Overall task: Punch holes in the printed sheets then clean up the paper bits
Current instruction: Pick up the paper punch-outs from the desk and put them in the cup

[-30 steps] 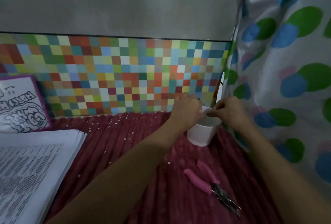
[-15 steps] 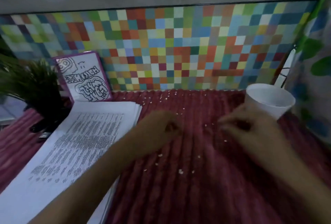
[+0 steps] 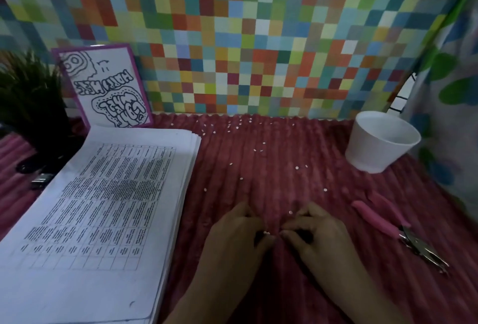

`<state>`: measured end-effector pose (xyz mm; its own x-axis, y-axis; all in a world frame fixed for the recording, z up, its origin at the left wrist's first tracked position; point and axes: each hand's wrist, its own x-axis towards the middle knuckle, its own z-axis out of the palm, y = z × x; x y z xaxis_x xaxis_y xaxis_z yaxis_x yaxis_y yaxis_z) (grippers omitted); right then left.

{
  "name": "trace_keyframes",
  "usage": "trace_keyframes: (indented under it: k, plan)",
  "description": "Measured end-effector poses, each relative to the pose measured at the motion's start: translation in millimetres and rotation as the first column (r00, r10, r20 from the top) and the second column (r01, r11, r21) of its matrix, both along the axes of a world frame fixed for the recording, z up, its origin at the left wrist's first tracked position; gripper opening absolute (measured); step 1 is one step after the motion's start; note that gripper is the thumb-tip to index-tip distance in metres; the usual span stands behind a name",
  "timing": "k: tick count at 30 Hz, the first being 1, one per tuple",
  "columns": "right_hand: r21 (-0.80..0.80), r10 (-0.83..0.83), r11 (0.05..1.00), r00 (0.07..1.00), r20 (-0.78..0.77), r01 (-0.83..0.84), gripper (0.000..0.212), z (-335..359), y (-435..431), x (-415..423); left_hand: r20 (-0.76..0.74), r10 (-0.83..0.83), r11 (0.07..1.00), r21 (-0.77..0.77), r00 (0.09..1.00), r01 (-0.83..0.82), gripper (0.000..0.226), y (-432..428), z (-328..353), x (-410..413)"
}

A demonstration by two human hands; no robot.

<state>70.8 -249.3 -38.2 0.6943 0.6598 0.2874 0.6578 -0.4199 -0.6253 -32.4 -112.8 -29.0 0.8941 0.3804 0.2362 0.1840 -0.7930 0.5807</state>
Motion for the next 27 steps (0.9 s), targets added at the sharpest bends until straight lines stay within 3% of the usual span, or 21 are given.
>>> trace_keyframes:
  k: [3,6,9,14,21,27]
  plan:
    - [0.030,-0.021,0.999,0.997,-0.071,0.023,0.023,6,-1,6,0.013,0.046,0.998,0.030,0.999,-0.046,0.028,-5,-4,0]
    - [0.115,-0.096,0.987,0.986,-0.133,0.112,0.014,15,0,21,0.027,0.089,0.994,0.055,0.996,-0.090,0.020,-10,2,2]
    - [0.091,-0.130,0.985,0.978,-0.163,0.146,0.012,15,4,30,0.013,0.099,0.994,-0.045,0.995,-0.098,0.013,-7,4,3]
    - [0.023,-0.115,0.993,0.990,-0.076,0.117,0.010,8,7,32,0.057,0.163,0.961,-0.233,0.985,-0.146,0.008,16,19,0]
    - [-0.093,-0.061,0.993,0.988,0.143,0.074,0.008,2,10,21,-0.052,0.322,0.940,-0.099,0.945,-0.325,0.011,45,39,1]
    - [0.064,-0.092,0.994,0.996,0.007,0.091,0.023,6,5,25,-0.104,0.336,0.941,-0.001,0.936,-0.338,0.014,30,17,17]
